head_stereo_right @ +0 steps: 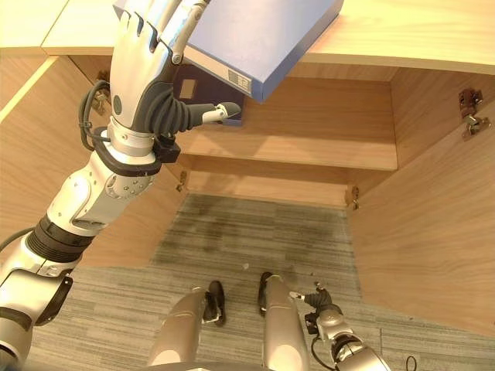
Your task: Put the empty folder in the office cabinet
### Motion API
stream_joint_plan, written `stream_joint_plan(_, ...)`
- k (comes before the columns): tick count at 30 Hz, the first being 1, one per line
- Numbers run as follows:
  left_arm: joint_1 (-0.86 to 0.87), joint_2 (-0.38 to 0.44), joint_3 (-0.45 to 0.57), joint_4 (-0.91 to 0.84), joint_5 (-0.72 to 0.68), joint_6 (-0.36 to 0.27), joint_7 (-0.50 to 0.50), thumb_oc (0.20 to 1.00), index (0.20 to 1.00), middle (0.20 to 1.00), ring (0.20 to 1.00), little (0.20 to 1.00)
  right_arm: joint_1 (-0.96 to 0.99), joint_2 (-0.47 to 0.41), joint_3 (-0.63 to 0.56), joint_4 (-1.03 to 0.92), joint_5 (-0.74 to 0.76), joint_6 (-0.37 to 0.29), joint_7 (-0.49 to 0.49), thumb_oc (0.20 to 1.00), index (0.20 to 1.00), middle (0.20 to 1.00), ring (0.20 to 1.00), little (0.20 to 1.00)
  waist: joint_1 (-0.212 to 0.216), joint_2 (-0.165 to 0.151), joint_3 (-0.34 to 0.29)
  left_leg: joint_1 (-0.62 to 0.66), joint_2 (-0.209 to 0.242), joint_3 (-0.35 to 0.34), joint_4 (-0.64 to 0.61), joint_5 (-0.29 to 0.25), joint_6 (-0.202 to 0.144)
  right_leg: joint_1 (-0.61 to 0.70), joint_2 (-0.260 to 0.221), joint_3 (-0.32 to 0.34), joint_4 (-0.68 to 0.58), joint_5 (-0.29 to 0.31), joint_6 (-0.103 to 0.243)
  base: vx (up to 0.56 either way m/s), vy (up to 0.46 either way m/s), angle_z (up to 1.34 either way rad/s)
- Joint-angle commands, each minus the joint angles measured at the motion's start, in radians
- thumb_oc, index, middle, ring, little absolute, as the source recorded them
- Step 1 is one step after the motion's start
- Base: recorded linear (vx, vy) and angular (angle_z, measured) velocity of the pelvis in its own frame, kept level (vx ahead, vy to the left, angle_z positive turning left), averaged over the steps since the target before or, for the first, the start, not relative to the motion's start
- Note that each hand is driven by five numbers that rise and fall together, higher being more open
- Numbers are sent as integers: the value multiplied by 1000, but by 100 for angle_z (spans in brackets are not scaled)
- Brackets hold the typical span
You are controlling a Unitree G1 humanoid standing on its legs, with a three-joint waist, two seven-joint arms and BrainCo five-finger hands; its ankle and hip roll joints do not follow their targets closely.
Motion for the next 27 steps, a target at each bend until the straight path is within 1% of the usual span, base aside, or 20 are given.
stream_joint_plan(1,7,-15,66,-20,74,43,44,1000,1000,1000,1000,1000,38,-3,-1,-15,41,-9,-7,1000,1000,1000,1000,1000,-4,-3,-33,-83,6,-30,-37,51,16,88,-52,-14,9,-78,32,-2,-2,-5)
stream_joint_plan(4,-67,-40,19,47,100,62,26,1000,1000,1000,1000,1000,49,-18,5,-39,50,-10,8,1000,1000,1000,1000,1000,-17,-5,-37,-84,8,-29,-42,55,14,85,-50,-11,4,-74,33,0,0,0)
stream_joint_plan(5,-104,-58,-6,95,96,67,32,1000,1000,1000,1000,1000,68,-14,8,-33,49,-9,21,1000,1000,1000,1000,1000,-23,-7,-36,-85,10,-28,-44,57,14,83,-50,-11,3,-73,33,0,0,0)
stream_joint_plan(6,-115,-55,-12,110,86,65,21,1000,1000,1000,1000,1000,65,-17,12,-16,44,-5,22,1000,1000,1000,1000,1000,-24,-5,-36,-86,11,-27,-44,58,14,83,-51,-11,4,-73,34,-6,11,-4)
stream_joint_plan(7,-102,-35,-13,97,83,60,9,1000,1000,1000,1000,1000,47,-14,22,-24,34,-14,6,1000,1000,1000,1000,1000,-18,-3,-34,-86,8,-30,-44,58,14,81,-51,-10,5,-71,34,-2,12,-14)
stream_joint_plan(9,-74,-18,-11,90,97,66,-2,1000,1000,1000,1000,1000,55,-16,15,-33,42,-14,11,1000,1000,1000,1000,1000,-22,-3,-33,-86,7,-30,-46,58,13,80,-50,-7,2,-69,35,-4,9,-21)
stream_joint_plan(11,-96,-46,-50,149,97,67,-2,1000,1000,1000,1000,1000,59,-13,13,-20,42,-9,18,1000,1000,1000,1000,1000,-27,-5,-34,-86,10,-26,-46,59,13,81,-49,-6,0,-68,36,-3,7,1)
stream_joint_plan(12,-90,-39,-58,148,92,62,-26,1000,1000,1000,1000,1000,48,-9,25,-24,39,-13,11,1000,1000,1000,1000,1000,-25,-3,-33,-86,10,-26,-45,59,14,79,-49,-6,2,-68,36,5,16,6)
stream_joint_plan(14,-78,-32,-77,189,101,78,-43,1000,1000,1000,1000,1000,55,-8,24,-42,40,-14,15,1000,1000,1000,1000,1000,-27,-3,-32,-87,10,-25,-47,60,15,78,-49,-3,0,-66,36,40,3,1)
stream_joint_plan(15,-74,-37,-84,210,90,78,-48,1000,1000,1000,1000,1000,57,-11,23,-45,39,-13,17,1000,1000,1000,1000,1000,-28,-4,-35,-79,6,-36,-42,38,7,86,-45,10,3,-84,42,0,0,0)
stream_joint_plan(16,-81,-41,-96,249,84,83,-50,1000,1000,1000,1000,1000,66,-9,17,-37,48,-6,29,1000,1000,1000,1000,1000,-34,-3,-27,-87,12,-22,-45,60,16,76,-49,-1,3,-67,36,80,8,0)
stream_joint_plan(17,-75,-35,-100,258,80,81,-67,1000,1000,1000,1000,1000,58,-8,22,-40,44,-12,22,1000,1000,1000,1000,1000,-31,-6,-29,-79,8,-33,-37,35,7,85,-46,11,9,-88,43,-88,28,0)
stream_joint_plan(18,-80,-38,-109,299,84,95,-49,1000,1000,1000,1000,1000,61,-8,15,-27,36,-7,18,1000,1000,1000,1000,1000,-35,-3,-24,-88,14,-20,-42,60,17,74,-50,-1,7,-68,36,0,0,0)
stream_joint_plan(19,-75,-32,-108,300,81,99,-61,1000,1000,1000,1000,1000,48,-7,22,-26,32,-10,8,1000,1000,1000,1000,1000,-31,-2,-25,-91,13,-20,-44,63,17,72,-50,-1,4,-65,36,-88,25,-4)
stream_joint_plan(20,-70,-32,-103,320,91,115,-43,1000,1000,1000,1000,1000,48,-3,24,-31,28,-11,6,1000,1000,1000,1000,1000,-31,-2,-25,-90,13,-21,-46,62,18,72,-49,-1,3,-64,36,84,1,-8)
stream_joint_plan(21,-68,-38,-93,341,88,131,-36,1000,1000,1000,1000,1000,56,2,26,-33,30,-8,10,1000,1000,1000,1000,1000,-31,-5,-29,-82,8,-33,-40,39,9,82,-45,12,2,-82,43,5,2,-6)
stream_joint_plan(22,-82,-46,-96,369,82,135,-28,1000,1000,1000,1000,1000,64,0,17,-11,30,3,15,1000,1000,1000,1000,1000,-36,-4,-23,-89,14,-20,-41,60,17,74,-49,0,3,-65,36,1,0,-4)
stream_joint_plan(23,-86,-48,-99,373,82,134,-25,1000,1000,1000,1000,1000,62,0,15,-10,30,3,16,1000,1000,1000,1000,1000,-35,-4,-24,-91,14,-20,-44,62,17,73,-49,-1,1,-63,36,0,0,0)
stream_joint_plan(24,-95,-49,-92,385,65,135,-25,1000,1000,1000,1000,1000,48,-11,1,28,24,7,4,1000,1000,1000,1000,1000,-36,-7,-28,-82,10,-31,-33,33,8,84,-47,11,7,-86,43,96,-8,0)
stream_joint_plan(27,-81,-40,-69,377,60,135,-19,1000,1000,1000,1000,1000,41,-18,-5,28,25,6,5,1000,1000,1000,1000,1000,-34,-8,-26,-85,11,-31,-30,33,7,83,-48,11,8,-86,43,33,-3,0)
